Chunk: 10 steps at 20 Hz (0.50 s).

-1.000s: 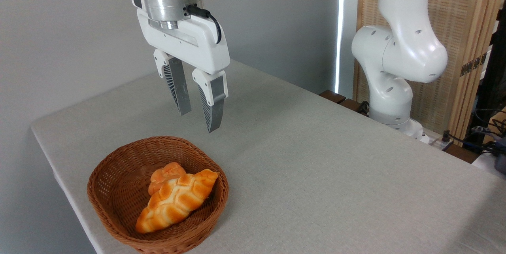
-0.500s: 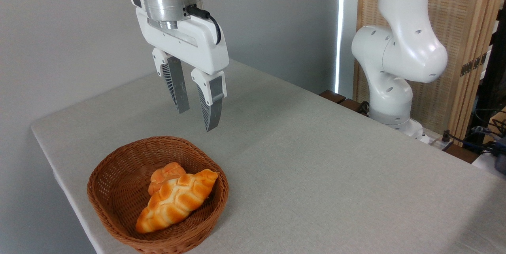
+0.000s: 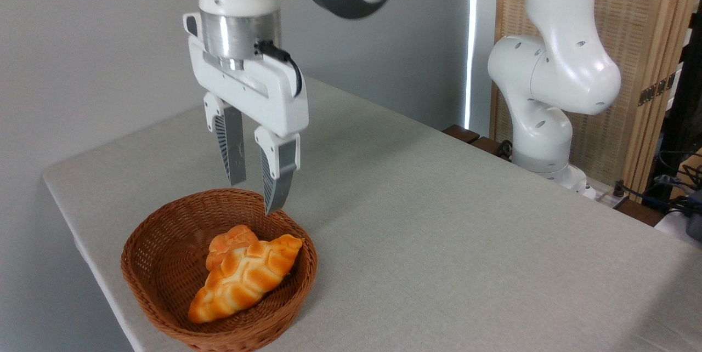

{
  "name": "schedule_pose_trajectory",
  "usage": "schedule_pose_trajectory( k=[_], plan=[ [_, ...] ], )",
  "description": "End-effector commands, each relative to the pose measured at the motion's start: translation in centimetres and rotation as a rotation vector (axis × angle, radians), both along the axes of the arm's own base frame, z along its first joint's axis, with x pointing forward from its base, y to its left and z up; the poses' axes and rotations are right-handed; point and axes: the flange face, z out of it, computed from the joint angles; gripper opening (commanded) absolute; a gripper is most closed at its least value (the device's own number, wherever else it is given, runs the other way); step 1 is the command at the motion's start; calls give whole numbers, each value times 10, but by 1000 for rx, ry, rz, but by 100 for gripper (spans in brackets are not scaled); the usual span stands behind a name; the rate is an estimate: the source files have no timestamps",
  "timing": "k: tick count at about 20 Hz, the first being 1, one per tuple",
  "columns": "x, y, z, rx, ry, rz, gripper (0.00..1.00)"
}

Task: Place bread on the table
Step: 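Lower the open gripper down around the braided bread loaf in the basket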

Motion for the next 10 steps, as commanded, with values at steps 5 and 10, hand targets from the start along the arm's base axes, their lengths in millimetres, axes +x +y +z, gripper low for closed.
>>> schedule_pose_trajectory(
  k=[5,10],
  plan=[
    [-14,19,-40,4,-119,-16,100],
    [-16,20,-50,32,-109,-104,100]
  ],
)
